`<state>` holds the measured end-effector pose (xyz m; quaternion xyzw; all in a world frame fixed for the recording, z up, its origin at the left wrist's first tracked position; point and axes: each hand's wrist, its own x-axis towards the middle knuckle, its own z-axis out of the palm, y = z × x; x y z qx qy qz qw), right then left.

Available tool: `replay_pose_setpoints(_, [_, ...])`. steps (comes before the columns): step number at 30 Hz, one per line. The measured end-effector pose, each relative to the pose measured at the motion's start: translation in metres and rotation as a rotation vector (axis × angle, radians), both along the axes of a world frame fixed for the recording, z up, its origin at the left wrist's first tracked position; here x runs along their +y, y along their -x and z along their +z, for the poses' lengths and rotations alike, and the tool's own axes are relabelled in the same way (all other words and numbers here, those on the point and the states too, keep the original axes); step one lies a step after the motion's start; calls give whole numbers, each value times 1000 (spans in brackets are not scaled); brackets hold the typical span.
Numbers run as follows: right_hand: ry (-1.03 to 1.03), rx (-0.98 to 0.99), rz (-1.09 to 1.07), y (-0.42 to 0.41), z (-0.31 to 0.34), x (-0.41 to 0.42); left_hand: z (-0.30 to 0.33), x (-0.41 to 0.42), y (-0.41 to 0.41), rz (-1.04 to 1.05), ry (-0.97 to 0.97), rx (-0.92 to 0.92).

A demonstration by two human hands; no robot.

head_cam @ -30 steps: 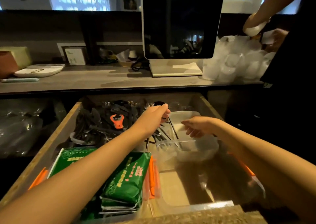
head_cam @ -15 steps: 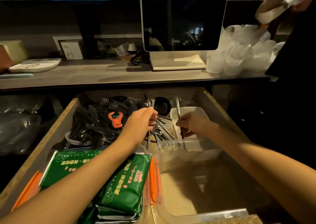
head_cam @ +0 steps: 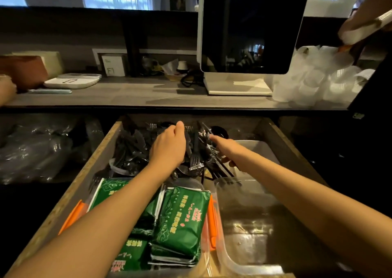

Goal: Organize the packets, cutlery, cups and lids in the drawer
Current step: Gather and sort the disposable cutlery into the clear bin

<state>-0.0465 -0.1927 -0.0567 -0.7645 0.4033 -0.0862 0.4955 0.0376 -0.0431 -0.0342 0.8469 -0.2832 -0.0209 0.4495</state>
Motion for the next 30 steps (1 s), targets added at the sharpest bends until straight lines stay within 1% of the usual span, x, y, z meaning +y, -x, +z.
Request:
replay_pose_setpoints(3, [-81,-20,43,-11,-8,7,-7,-2,-3,-29,-84,59])
replay_pose_setpoints(6, [-86,-5,67,-15,-13,6,-7,-2,-1,-29,-79,80])
replay_pose_setpoints(9, [-161,61,95,-16,-9,5,-10,-5,-3,-39,-57,103])
replay_pose_setpoints(10, [-144,87,107,-18,-8,5,-11,-5,-4,-43,-38,110])
replay_pose_setpoints(12, [43,210,161,-20,-5,6,-13,-4,-5,-33,12,120])
replay_pose_setpoints(13, [134,249,154,-20,-4,8,-13,-3,-6,-23,38,126])
replay_pose_setpoints(14, [177,260,131,-20,-4,8,-13,-2,-8,-13,58,130])
replay_pose_setpoints(16, [192,239,86,-20,-5,4,-11,-2,-9,-20,56,124])
replay_pose_setpoints(20, [139,155,78,-16,-4,-2,-13,-3,-5,-60,-1,59])
replay_pose_setpoints(23, [210,76,66,-17,-3,-1,-12,-2,-4,-60,-8,64])
replay_pose_setpoints(27, [338,50,67,-22,-1,4,-13,-3,-5,-51,30,122])
replay_pose_setpoints(29, [393,86,64,-25,3,9,-13,-4,-6,-13,97,204])
replay_pose_setpoints(30, [375,106,66,-28,5,11,-12,-4,-7,25,141,254])
